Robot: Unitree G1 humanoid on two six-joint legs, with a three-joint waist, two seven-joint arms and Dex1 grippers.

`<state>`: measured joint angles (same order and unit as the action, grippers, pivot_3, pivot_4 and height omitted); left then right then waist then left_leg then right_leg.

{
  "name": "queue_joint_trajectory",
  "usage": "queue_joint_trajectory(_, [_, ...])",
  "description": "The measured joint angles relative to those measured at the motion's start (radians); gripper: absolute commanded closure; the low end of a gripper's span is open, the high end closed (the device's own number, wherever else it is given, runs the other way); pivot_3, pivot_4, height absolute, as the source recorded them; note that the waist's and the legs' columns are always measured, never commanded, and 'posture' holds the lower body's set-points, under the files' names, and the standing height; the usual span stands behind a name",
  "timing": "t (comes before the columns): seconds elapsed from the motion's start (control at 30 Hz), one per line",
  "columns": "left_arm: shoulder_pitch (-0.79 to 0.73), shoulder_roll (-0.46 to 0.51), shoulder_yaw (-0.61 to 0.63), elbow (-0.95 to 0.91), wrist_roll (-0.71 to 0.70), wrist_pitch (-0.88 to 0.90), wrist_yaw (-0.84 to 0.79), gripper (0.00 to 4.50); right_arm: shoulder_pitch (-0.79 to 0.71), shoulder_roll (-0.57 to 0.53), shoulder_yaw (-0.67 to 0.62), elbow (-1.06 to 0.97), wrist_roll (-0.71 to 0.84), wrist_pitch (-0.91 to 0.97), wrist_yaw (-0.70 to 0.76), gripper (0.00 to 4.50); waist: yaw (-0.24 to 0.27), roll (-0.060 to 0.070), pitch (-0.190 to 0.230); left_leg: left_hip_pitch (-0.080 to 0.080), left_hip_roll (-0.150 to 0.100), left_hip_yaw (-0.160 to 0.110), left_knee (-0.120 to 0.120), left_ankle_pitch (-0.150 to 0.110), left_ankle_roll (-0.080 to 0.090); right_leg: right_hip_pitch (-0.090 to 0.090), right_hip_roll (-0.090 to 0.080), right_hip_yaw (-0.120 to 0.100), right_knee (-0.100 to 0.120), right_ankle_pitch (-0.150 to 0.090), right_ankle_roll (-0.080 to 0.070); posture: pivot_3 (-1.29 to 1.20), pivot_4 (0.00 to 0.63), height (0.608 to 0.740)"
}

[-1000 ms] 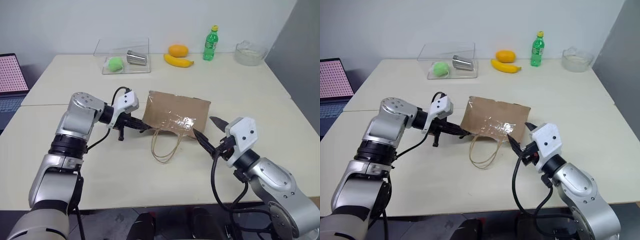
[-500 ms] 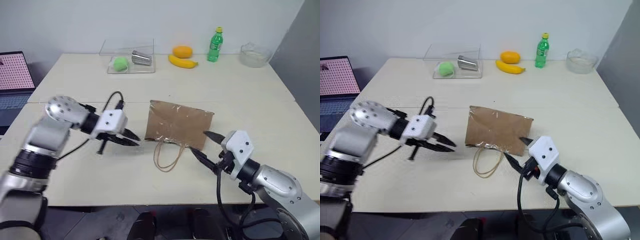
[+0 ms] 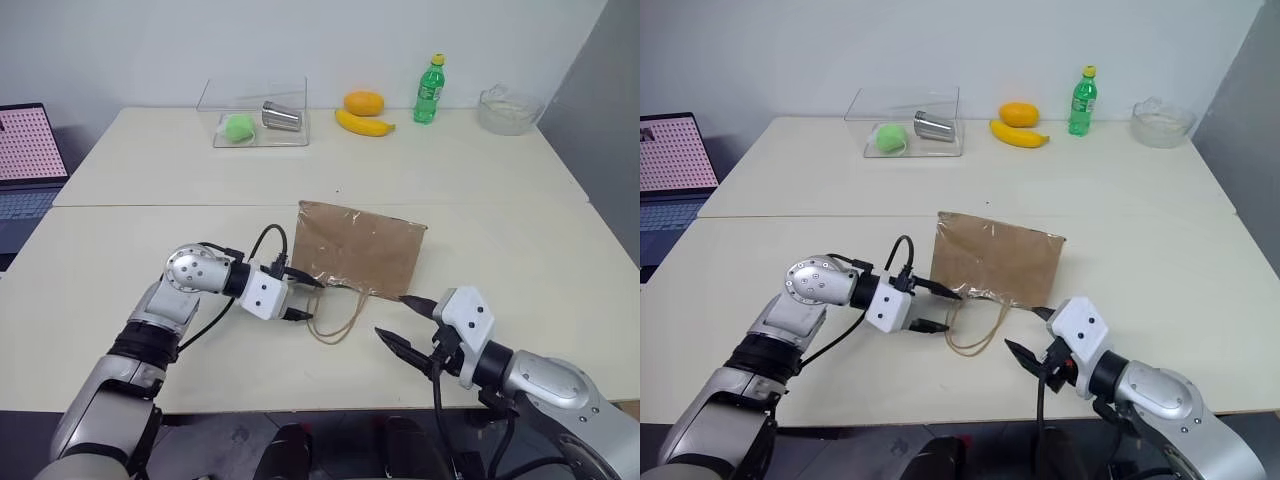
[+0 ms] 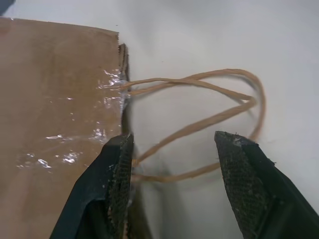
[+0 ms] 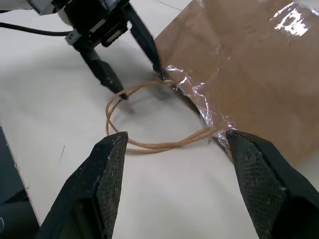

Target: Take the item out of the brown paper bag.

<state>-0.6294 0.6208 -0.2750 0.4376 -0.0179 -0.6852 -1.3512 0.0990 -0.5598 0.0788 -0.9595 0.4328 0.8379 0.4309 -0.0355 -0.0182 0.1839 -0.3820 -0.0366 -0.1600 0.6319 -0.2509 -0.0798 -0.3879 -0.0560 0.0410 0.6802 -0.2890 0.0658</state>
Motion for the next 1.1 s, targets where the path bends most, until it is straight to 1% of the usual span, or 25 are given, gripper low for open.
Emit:
queue_joint_trajectory(0.13, [-0.012, -0.057, -0.026, 0.037, 0.033, -0.030, 0.048, 1.78, 0.002, -0.012, 0.002, 0.000, 0.004, 0.000, -0.001, 1.19, -0.001, 0.000, 0.000, 0.000, 0.000, 0.000, 0.000, 0.000, 0.000, 0.000, 0.000, 0.000, 0.000, 0.000, 0.000, 0.00, 0.150, 0.740])
queue_joint_trajectory(0.17, [-0.012, -0.065, -0.037, 0.044, 0.037, -0.037, 0.053, 1.96, 0.004, -0.014, 0.003, 0.000, 0.004, 0.000, -0.001, 1.19, -0.001, 0.000, 0.000, 0.000, 0.000, 0.000, 0.000, 0.000, 0.000, 0.000, 0.000, 0.000, 0.000, 0.000, 0.000, 0.00, 0.150, 0.740])
queue_joint_trajectory(0.23, [-0.012, -0.081, -0.056, 0.044, 0.038, -0.044, 0.053, 2.41, 0.004, -0.022, 0.013, 0.000, 0.004, 0.000, -0.001, 1.19, -0.001, 0.000, 0.000, 0.000, 0.000, 0.000, 0.000, 0.000, 0.000, 0.000, 0.000, 0.000, 0.000, 0.000, 0.000, 0.00, 0.150, 0.740])
queue_joint_trajectory(0.33, [-0.011, -0.094, -0.074, 0.034, 0.030, -0.034, 0.049, 3.25, 0.004, -0.029, 0.032, 0.000, 0.002, 0.000, 0.000, 1.19, -0.002, 0.000, 0.000, 0.000, 0.000, 0.000, 0.000, 0.000, 0.000, 0.000, 0.000, 0.000, 0.000, 0.000, 0.000, 0.00, 0.150, 0.740])
queue_joint_trajectory(0.43, [-0.012, -0.119, -0.077, -0.028, -0.010, 0.058, 0.044, 4.23, 0.002, -0.065, 0.063, 0.000, -0.019, -0.003, 0.002, 1.19, 0.000, 0.000, 0.000, 0.000, 0.000, -0.001, 0.001, 0.000, 0.000, 0.000, 0.000, 0.000, 0.000, 0.000, 0.000, 0.00, 0.150, 0.740])
queue_joint_trajectory(0.47, [-0.016, -0.127, -0.077, -0.048, -0.024, 0.102, 0.044, 4.49, 0.003, -0.070, 0.068, 0.000, -0.021, -0.003, 0.002, 1.19, 0.000, 0.000, 0.000, 0.000, 0.000, -0.001, 0.001, 0.000, 0.000, 0.000, 0.000, 0.000, 0.000, 0.000, 0.000, 0.00, 0.150, 0.740])
queue_joint_trajectory(0.67, [-0.118, -0.169, -0.051, -0.119, -0.095, 0.395, 0.070, 4.49, -0.008, -0.099, 0.109, 0.000, -0.024, -0.007, 0.020, 1.19, -0.001, -0.001, 0.000, 0.000, 0.000, -0.001, 0.002, 0.000, 0.000, 0.001, 0.000, -0.001, 0.000, -0.001, 0.001, 0.00, 0.150, 0.740])
queue_joint_trajectory(0.7, [-0.144, -0.179, -0.036, -0.119, -0.103, 0.455, 0.084, 4.49, -0.025, -0.102, 0.122, 0.000, -0.024, -0.008, 0.027, 1.19, -0.002, -0.001, 0.000, 0.000, 0.000, -0.001, 0.002, 0.000, 0.000, 0.001, 0.000, -0.001, 0.000, -0.001, 0.001, 0.00, 0.150, 0.740])
queue_joint_trajectory(0.8, [-0.197, -0.201, -0.016, -0.114, -0.119, 0.557, 0.117, 4.49, -0.099, -0.102, 0.173, 0.005, -0.033, -0.020, 0.050, 1.19, -0.007, -0.001, 0.000, 0.000, 0.000, -0.001, 0.003, 0.000, 0.000, 0.001, 0.000, -0.001, 0.000, -0.001, 0.002, 0.00, 0.150, 0.740])
queue_joint_trajectory(0.9, [-0.228, -0.216, -0.009, -0.094, -0.119, 0.596, 0.136, 4.49, -0.195, -0.095, 0.243, 0.052, -0.070, -0.048, 0.072, 1.19, -0.010, -0.001, 0.000, 0.000, 0.000, -0.001, 0.003, 0.000, 0.000, 0.001, 0.000, -0.001, 0.000, -0.001, 0.002, 0.00, 0.150, 0.740])
queue_joint_trajectory(1.1, [-0.236, -0.226, -0.004, -0.046, -0.118, 0.597, 0.140, 4.49, -0.353, -0.047, 0.367, 0.221, -0.155, -0.093, 0.113, 1.19, -0.012, -0.001, 0.000, -0.001, 0.000, -0.001, 0.003, 0.000, 0.000, 0.000, 0.000, -0.001, 0.000, 0.000, 0.000, 0.00, 0.150, 0.740])
